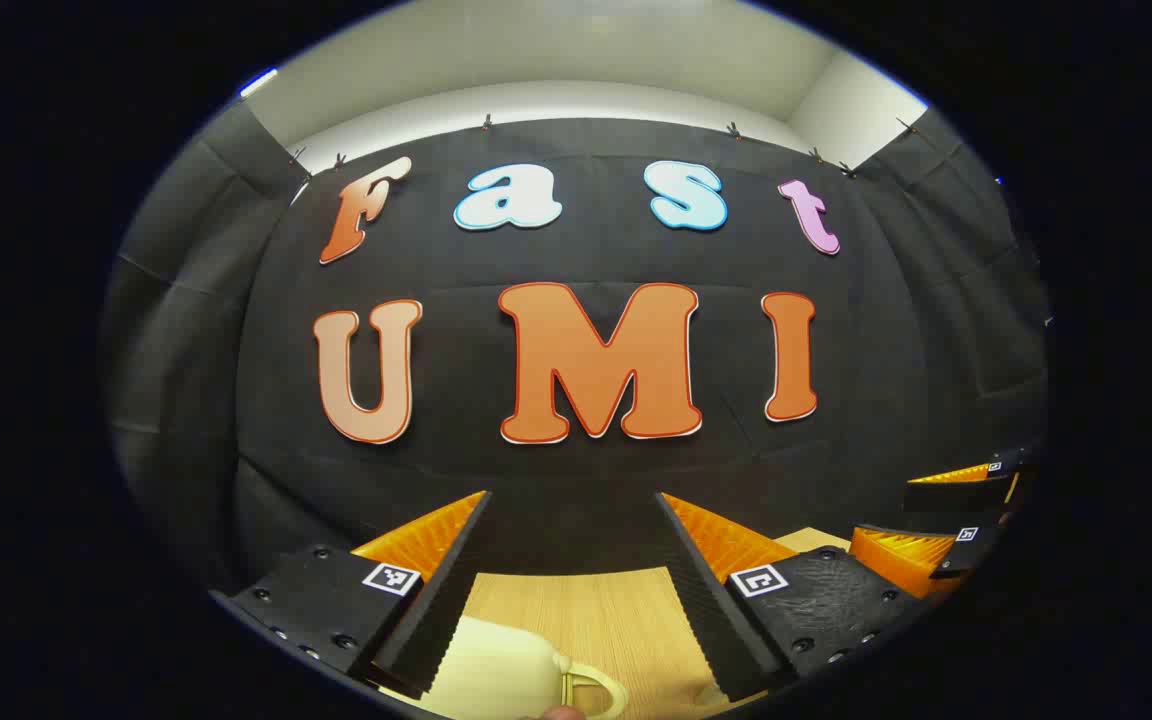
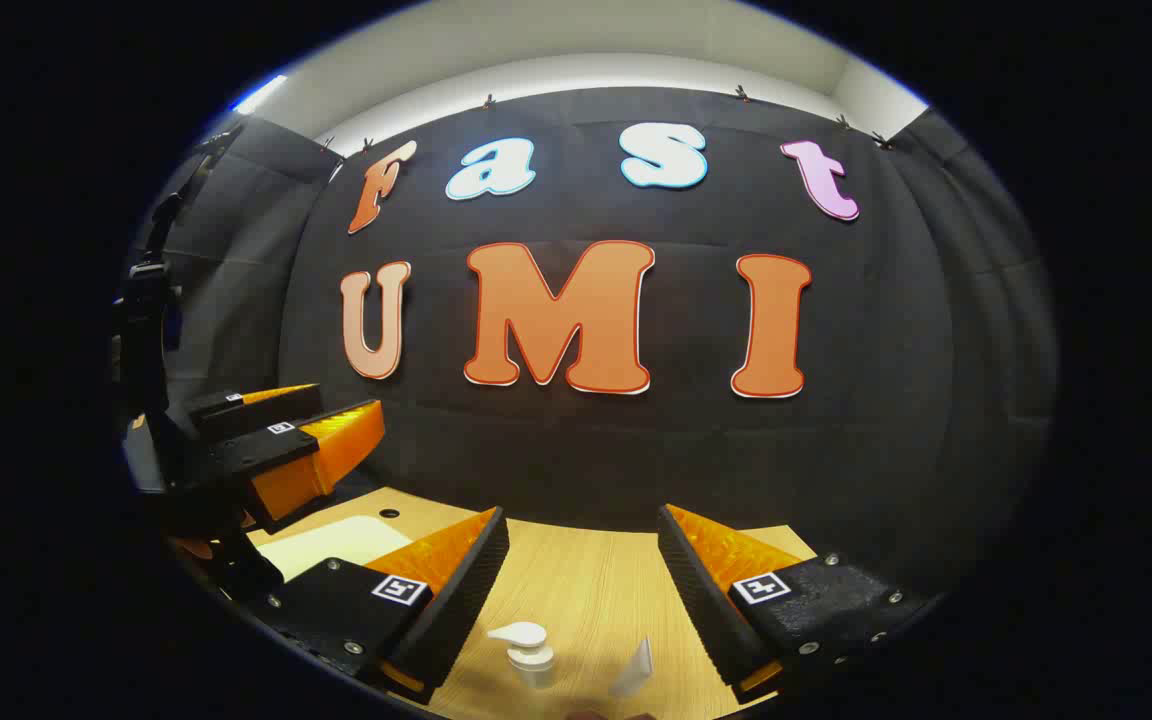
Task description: First open the suitcase, pack the skin care products into it, and then close the suitcase.
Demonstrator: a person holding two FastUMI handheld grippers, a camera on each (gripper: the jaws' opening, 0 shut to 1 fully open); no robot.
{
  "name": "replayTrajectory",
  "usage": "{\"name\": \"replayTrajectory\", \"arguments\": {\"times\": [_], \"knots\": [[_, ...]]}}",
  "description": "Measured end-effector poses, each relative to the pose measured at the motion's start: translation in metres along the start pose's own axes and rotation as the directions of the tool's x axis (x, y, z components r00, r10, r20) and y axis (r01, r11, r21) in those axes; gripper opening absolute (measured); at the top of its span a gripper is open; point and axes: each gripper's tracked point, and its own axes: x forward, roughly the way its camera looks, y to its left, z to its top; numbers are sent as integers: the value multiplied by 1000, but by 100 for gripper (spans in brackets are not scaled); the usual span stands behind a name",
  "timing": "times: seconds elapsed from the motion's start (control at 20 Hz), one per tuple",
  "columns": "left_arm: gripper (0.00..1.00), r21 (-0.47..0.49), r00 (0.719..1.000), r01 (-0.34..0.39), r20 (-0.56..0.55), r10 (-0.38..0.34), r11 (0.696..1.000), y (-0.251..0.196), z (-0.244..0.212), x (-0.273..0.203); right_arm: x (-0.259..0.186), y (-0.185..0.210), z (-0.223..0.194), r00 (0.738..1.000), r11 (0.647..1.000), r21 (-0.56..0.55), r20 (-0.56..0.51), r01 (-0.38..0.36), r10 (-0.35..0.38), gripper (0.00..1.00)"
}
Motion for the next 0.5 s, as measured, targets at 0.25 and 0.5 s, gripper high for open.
{"name": "replayTrajectory", "arguments": {"times": [0.25,0.5], "knots": [[97,22,1000,3,2,-3,1000,-1,1,-2,0,4,-1,1000,1000,6,-7,-9,9,95],[97,28,1000,-11,-7,11,1000,2,-2,-2,-2,4,0,1000,1000,0,-6,-13,13,95]]}}
